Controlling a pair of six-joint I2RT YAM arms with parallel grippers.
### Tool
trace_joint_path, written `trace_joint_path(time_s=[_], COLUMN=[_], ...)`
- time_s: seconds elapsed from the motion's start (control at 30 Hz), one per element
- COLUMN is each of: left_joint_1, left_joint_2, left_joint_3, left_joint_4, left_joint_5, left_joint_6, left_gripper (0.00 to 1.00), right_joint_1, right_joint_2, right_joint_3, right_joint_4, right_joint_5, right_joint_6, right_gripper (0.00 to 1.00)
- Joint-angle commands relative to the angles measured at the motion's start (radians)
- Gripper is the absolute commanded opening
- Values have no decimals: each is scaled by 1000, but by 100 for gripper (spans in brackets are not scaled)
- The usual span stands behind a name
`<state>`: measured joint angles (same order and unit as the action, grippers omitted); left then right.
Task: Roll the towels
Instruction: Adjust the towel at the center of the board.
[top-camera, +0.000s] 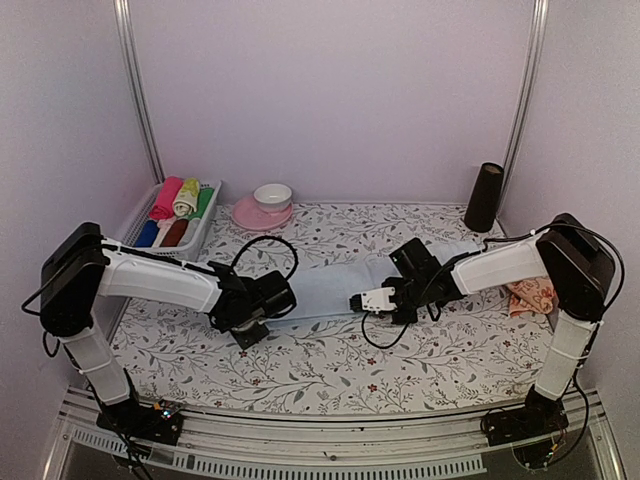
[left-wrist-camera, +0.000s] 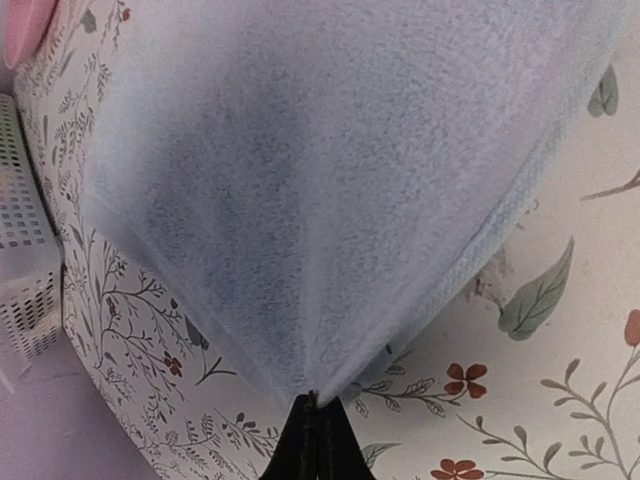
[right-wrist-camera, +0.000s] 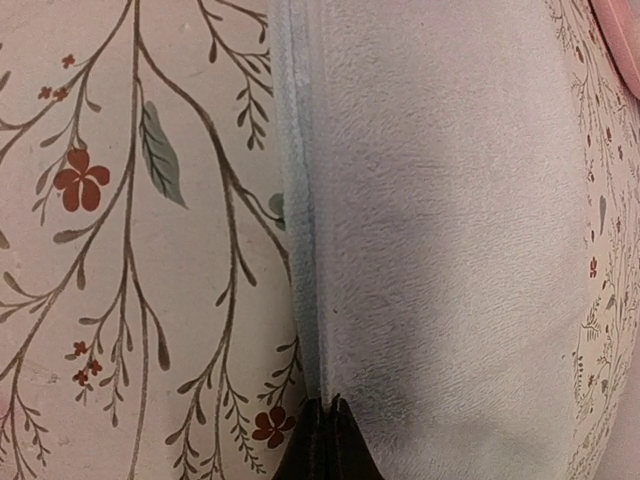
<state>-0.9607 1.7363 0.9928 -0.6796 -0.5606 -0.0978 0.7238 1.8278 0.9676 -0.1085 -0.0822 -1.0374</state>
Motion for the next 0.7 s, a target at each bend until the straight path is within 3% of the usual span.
trace_joint_path(time_s=[0.0,0.1,0.13,0.23,0.4,0.47,0.5,0.67], left_joint_1=[-12,-12,-13,-13,-14,-14,-12,37], left_joint_2=[17,13,9,-14,-101,-151,-174,-242], left_joint_3=[17,19,20,23,34,48,57,75], left_joint_4=[-31,-33,-35,-39,-49,-45,-37,76], left_joint_5=[24,29,31,40,37,18,-2,-37], left_joint_6=[4,7,7,9,10,5,2,-24], left_gripper=[0,1,6,42,81,92,96,97], right_joint_1=[3,4,3,-2,-57,-112,-143,-348], right_joint_2=[23,20,15,-28,-107,-134,-145,-160], right_joint_3=[13,15,17,23,55,80,105,226], right_joint_4=[-34,-43,-48,-62,-126,-176,-216,-331], right_joint_5=[-14,-15,-14,-29,-87,-139,-169,-286], right_joint_6=[-3,-6,-4,8,43,65,85,200], right_gripper=[4,16,28,46,58,63,64,68])
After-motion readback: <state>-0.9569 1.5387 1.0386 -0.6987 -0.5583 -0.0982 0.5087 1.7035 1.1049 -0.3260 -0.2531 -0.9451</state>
